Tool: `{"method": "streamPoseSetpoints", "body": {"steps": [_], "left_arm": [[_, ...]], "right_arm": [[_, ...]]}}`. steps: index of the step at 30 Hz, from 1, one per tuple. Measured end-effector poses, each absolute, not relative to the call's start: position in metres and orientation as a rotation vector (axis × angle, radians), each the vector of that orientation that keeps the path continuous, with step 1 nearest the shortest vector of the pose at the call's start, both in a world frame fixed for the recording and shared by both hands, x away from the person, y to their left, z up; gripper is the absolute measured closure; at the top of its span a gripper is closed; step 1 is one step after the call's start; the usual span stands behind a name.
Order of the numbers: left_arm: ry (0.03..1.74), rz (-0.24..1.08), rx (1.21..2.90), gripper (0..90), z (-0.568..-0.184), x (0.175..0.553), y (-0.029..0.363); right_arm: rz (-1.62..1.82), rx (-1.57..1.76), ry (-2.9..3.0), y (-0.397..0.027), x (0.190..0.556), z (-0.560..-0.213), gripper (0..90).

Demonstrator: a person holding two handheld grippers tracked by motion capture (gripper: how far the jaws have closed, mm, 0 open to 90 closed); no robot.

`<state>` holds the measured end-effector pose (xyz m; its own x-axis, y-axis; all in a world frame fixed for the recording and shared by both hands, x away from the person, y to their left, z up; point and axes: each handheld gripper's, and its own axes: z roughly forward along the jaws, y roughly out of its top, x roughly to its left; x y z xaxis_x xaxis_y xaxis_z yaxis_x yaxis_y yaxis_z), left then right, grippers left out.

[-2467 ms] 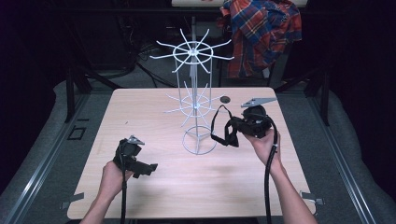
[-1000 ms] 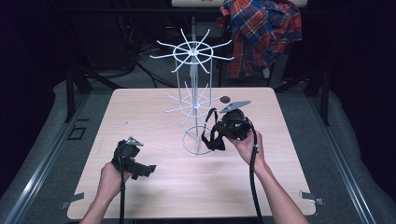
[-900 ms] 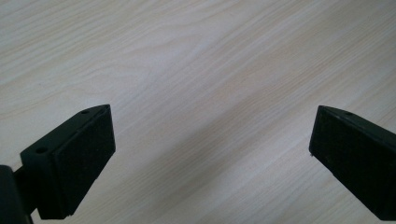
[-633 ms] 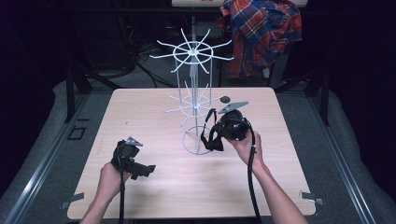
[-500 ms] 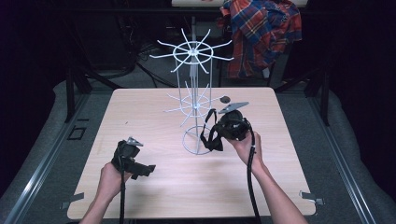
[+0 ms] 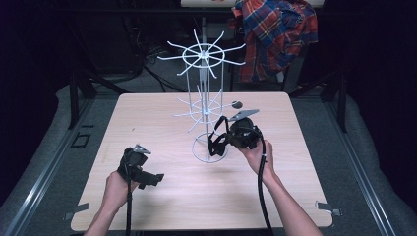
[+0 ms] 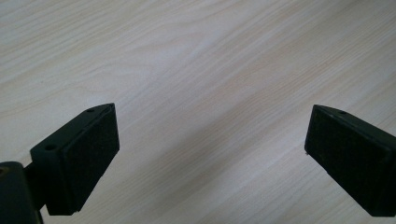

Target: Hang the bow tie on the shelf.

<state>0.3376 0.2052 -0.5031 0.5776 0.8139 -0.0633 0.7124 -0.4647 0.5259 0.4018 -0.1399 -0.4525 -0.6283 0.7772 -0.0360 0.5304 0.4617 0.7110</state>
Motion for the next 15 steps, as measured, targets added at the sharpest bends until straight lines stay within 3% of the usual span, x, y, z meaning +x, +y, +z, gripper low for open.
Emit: {"method": "streamPoseSetpoints", "body": {"steps": [15], "left_arm": [[1.214,0.266,2.302,2.8,-0.5029,0.3376,0.2055]], "right_arm": [[0.983,1.115,2.352,-0.1406,0.4019,-0.4540,72.7]]}}
